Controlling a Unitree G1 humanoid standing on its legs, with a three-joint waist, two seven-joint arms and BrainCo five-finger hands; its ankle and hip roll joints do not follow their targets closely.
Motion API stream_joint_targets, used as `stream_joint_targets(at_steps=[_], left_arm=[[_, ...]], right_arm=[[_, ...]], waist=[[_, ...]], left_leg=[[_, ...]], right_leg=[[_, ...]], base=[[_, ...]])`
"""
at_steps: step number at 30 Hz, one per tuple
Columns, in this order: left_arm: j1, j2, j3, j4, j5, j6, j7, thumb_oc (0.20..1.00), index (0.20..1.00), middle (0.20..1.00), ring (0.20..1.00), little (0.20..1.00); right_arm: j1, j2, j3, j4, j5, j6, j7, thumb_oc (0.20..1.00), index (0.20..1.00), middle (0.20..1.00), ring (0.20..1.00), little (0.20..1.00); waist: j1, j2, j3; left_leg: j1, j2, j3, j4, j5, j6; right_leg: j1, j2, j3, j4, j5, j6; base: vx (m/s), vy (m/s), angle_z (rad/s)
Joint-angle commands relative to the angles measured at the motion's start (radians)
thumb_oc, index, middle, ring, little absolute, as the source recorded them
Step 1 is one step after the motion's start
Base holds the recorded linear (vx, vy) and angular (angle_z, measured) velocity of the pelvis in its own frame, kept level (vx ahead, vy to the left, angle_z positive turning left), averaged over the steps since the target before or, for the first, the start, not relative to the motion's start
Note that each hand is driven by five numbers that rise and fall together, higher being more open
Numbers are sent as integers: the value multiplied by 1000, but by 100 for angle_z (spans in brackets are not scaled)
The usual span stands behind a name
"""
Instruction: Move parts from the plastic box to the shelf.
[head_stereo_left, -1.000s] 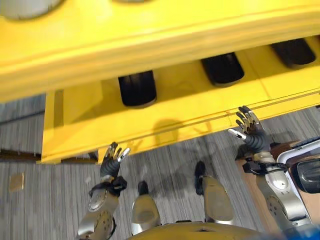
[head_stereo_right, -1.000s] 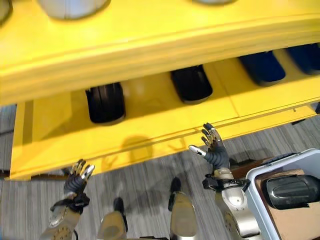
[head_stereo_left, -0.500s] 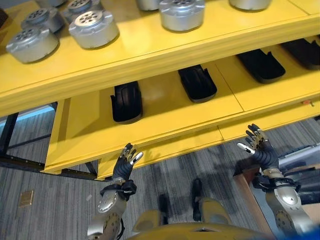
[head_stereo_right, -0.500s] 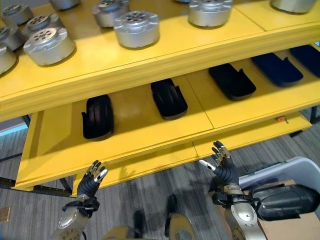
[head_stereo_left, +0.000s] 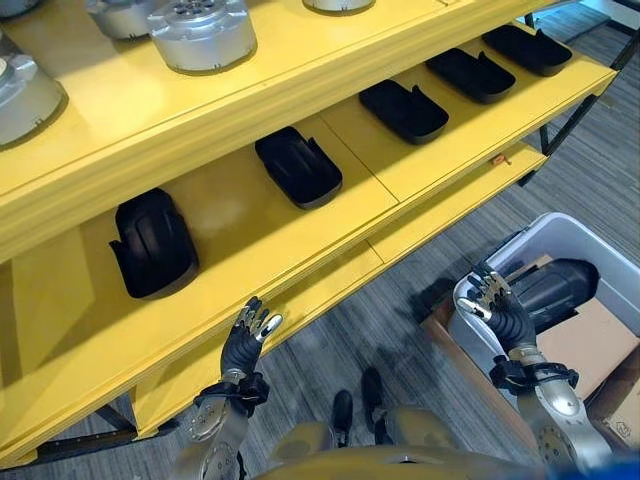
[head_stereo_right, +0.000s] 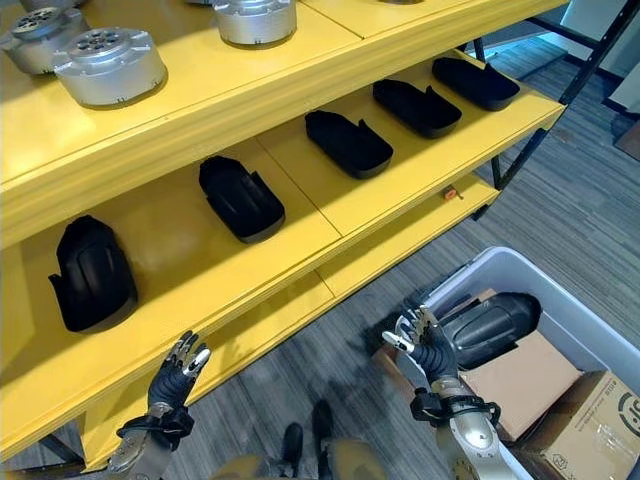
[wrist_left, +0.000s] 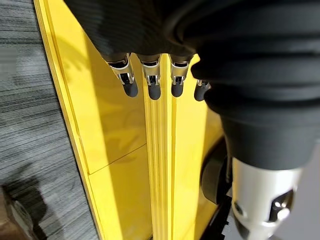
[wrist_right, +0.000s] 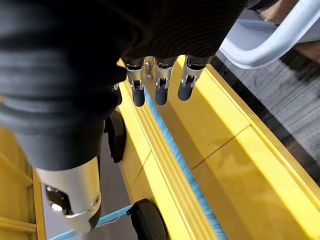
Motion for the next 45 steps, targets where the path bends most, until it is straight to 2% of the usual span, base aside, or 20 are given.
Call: stream_joint_targets(at_steps=[1,5,6,7,8,9,10,14,15,19,33,36,37,38,40,41,42,43,44,45], left_arm=[[41,49,50,-51,1,-24,-10,1000,1000,1000,1000,1000],[19,59,58,-42,2,-35,12,1000,1000,1000,1000,1000],[5,65,66,-40,3,-41,28,1000,1000,1000,1000,1000],[4,66,67,-39,3,-41,28,1000,1000,1000,1000,1000],[4,71,93,-50,-6,-51,41,1000,1000,1000,1000,1000],[14,70,103,-52,-13,-49,41,1000,1000,1000,1000,1000],[13,70,104,-53,-13,-49,41,1000,1000,1000,1000,1000],[29,57,123,-52,-25,-33,38,1000,1000,1000,1000,1000],[33,51,127,-52,-27,-34,39,1000,1000,1000,1000,1000],[14,27,129,-34,-24,-39,44,1000,1000,1000,1000,1000],[9,-3,74,-8,5,0,0,1000,1000,1000,1000,1000],[-7,-4,63,0,12,-1,-8,1000,1000,1000,1000,1000],[-13,-2,61,-4,8,-7,-11,1000,1000,1000,1000,1000],[-14,-2,61,-4,7,-7,-11,1000,1000,1000,1000,1000],[-24,2,54,-4,8,-11,-13,1000,1000,1000,1000,1000],[-31,4,49,-1,18,-9,-12,1000,1000,1000,1000,1000],[-33,6,46,4,21,-3,-17,1000,1000,1000,1000,1000],[-34,10,45,-1,23,-1,-17,1000,1000,1000,1000,1000],[-34,10,45,-1,23,-1,-17,1000,1000,1000,1000,1000],[-39,16,40,-3,22,-4,-15,1000,1000,1000,1000,1000]], right_arm=[[-23,-10,21,-67,44,-20,20,1000,1000,1000,1000,1000],[-76,-15,53,-55,32,-23,16,1000,1000,1000,1000,1000],[-113,-12,80,-42,29,-26,12,1000,1000,1000,1000,1000],[-115,-11,80,-41,29,-26,12,1000,1000,1000,1000,1000],[-155,2,117,-30,26,-29,9,1000,1000,1000,1000,1000],[-162,8,128,-26,30,-25,9,1000,1000,1000,1000,1000],[-164,8,128,-26,30,-26,9,1000,1000,1000,1000,1000],[-192,5,150,-19,25,3,25,1000,1000,1000,1000,1000],[-192,3,151,-21,25,10,25,1000,1000,1000,1000,1000],[-161,-13,114,-44,21,13,31,1000,1000,1000,1000,1000],[-53,-40,-5,-69,43,16,38,1000,1000,1000,1000,1000],[-40,-46,-22,-65,53,10,36,1000,1000,1000,1000,1000],[-33,-51,-29,-59,59,6,34,1000,1000,1000,1000,1000],[-34,-51,-29,-59,59,6,34,1000,1000,1000,1000,1000],[-28,-59,-34,-54,60,3,38,1000,1000,1000,1000,1000],[-34,-62,-37,-51,50,3,38,1000,1000,1000,1000,1000],[-38,-65,-37,-44,45,4,33,1000,1000,1000,1000,1000],[-46,-64,-36,-38,44,1,30,1000,1000,1000,1000,1000],[-46,-64,-36,-38,44,1,30,1000,1000,1000,1000,1000],[-60,-65,-28,-28,42,-2,26,1000,1000,1000,1000,1000]], waist=[[15,-35,-46],[24,-35,-8],[46,-29,9],[48,-30,6],[97,-10,16],[106,0,16],[104,0,20],[124,-6,30],[126,-11,29],[104,-47,10],[25,-23,-32],[8,-16,-21],[12,-27,11],[9,-24,9],[29,-36,48],[33,-49,57],[36,-55,49],[38,-54,46],[39,-55,47],[46,-46,45]], left_leg=[[-43,4,24,-31,69,-35],[-79,12,75,24,34,-21],[-98,27,105,35,25,-19],[-103,28,107,36,26,-20],[-112,71,169,44,9,-33],[-91,94,190,43,-17,-44],[-103,93,197,47,1,-38],[-40,122,248,39,-40,-53],[-33,125,258,47,-52,-55],[-19,137,261,73,-68,-81],[61,239,291,32,-11,-157],[-5,257,290,161,5,-176],[-97,270,256,367,57,-194],[-107,274,251,378,52,-196],[-164,233,171,506,71,-196],[-205,201,149,512,79,-176],[-220,236,140,397,33,-172],[-217,251,142,282,65,-159],[-212,250,144,275,69,-159],[-198,277,119,136,126,-168]], right_leg=[[135,-79,43,-42,-46,101],[47,-69,76,52,-47,117],[3,-87,12,115,-59,128],[-4,-87,14,116,-58,128],[-6,-214,-243,150,-75,142],[13,-270,-320,161,-85,145],[7,-272,-330,157,-67,137],[2,-402,-400,74,52,198],[11,-414,-405,67,73,209],[50,-370,-397,4,71,212],[106,-261,-381,2,-31,157],[100,-246,-367,5,-60,132],[108,-234,-353,10,-80,96],[106,-231,-356,11,-81,95],[119,-222,-337,17,-95,73],[111,-233,-339,16,-84,68],[132,-232,-319,10,-106,90],[126,-238,-320,9,-94,95],[127,-240,-319,9,-94,95],[135,-236,-303,7,-95,105]], base=[[24,117,-37],[-111,74,-67],[-159,45,-76],[-105,-2,-112],[52,-36,-151],[-12,-29,-167],[122,-34,-146],[57,-103,-81],[77,-143,-58],[110,-198,-15],[96,-142,-8],[3,-160,-3],[-43,-141,11],[-52,-192,11],[-53,-81,-14],[103,-5,-39],[128,93,-36],[186,94,-14],[97,160,-12],[252,261,-24]])
